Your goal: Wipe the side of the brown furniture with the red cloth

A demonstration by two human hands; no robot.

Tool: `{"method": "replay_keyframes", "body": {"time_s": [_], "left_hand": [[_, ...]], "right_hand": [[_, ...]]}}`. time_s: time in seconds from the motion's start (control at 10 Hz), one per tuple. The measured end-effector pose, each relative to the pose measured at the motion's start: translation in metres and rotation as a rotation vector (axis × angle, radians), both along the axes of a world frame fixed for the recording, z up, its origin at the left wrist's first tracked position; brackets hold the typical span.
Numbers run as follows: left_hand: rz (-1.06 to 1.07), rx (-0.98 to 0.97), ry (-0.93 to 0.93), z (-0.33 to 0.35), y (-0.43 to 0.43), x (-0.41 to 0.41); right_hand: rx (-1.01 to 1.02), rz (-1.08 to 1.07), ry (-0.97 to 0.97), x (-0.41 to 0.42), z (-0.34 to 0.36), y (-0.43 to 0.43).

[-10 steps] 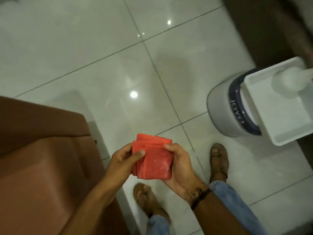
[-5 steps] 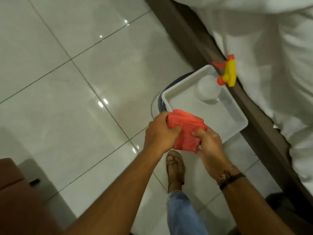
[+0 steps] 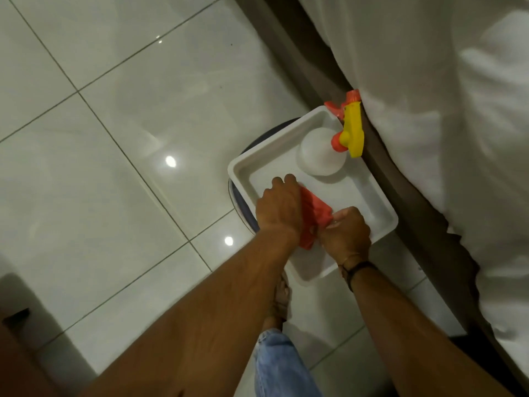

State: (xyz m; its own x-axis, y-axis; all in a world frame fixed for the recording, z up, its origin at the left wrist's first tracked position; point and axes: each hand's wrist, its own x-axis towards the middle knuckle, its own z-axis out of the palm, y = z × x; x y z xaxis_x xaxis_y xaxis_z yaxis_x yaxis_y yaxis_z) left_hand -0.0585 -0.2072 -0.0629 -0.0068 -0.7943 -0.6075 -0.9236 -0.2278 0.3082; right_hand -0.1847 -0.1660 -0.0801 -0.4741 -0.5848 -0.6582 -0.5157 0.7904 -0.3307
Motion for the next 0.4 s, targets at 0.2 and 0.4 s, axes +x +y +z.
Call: {"method": "replay_keyframes", "body": {"time_s": [0.2, 0.4], "left_hand": [[-0.032, -0.176, -0.021, -0.003, 0.006, 0.003], [0.155, -0.337, 0.041, 0.026, 0.066, 0.024]], "right_hand": [[0.036, 0.168, 0.085, 0.01, 0.012, -0.006], [0.103, 0.475, 0.184, 0.036, 0.073, -0.007]]}}
